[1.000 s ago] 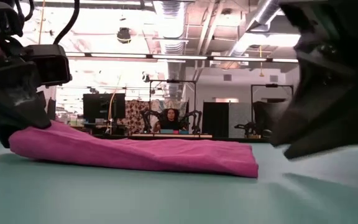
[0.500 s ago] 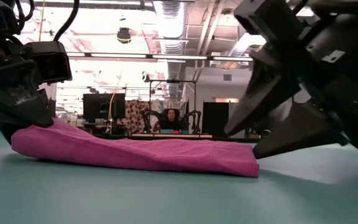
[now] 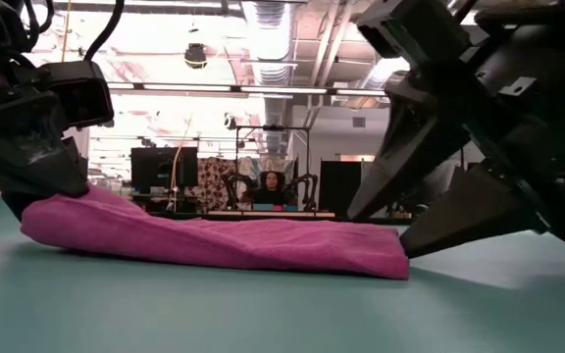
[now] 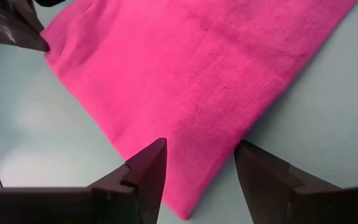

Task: Roll towel
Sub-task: Fold the pink towel

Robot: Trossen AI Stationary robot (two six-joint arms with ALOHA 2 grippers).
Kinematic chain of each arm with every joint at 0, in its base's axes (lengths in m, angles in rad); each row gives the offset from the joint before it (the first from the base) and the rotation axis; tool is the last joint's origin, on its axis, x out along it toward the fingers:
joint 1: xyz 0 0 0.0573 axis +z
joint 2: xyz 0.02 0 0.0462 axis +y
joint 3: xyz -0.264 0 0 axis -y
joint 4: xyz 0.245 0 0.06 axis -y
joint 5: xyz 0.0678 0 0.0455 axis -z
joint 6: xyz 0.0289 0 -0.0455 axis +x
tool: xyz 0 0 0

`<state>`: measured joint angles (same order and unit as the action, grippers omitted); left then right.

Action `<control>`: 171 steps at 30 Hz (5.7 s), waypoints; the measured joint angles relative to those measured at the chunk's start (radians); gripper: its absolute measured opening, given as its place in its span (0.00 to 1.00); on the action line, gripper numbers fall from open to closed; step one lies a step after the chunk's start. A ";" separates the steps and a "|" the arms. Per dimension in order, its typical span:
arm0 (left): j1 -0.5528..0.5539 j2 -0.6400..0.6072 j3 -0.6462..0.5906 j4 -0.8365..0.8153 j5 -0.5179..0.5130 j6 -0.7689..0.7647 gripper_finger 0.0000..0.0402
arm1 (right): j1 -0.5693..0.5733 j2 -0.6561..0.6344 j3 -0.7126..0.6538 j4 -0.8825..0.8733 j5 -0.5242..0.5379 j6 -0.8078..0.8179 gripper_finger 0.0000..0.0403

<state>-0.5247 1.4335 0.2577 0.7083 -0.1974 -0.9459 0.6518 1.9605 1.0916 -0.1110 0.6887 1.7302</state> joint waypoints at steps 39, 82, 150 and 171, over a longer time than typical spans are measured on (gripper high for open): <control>0.000 -0.001 0.004 0.123 0.043 -0.002 0.00 | -0.020 0.044 0.019 0.156 0.034 -0.191 0.04; 0.243 -0.667 0.015 -0.125 -0.355 0.698 0.00 | -0.509 -0.472 0.020 -0.058 -0.073 -1.092 0.01; 0.353 -0.596 -0.201 -0.212 0.011 0.179 0.00 | -0.082 0.096 0.252 0.115 0.019 -1.434 0.54; 0.334 -0.596 -0.201 -0.196 -0.053 0.161 0.00 | -0.112 0.584 1.107 -0.942 0.187 -1.136 0.54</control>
<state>-0.1909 0.8379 0.0566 0.5121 -0.2508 -0.7853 0.5398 2.5443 2.1983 -1.0530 0.8762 0.5942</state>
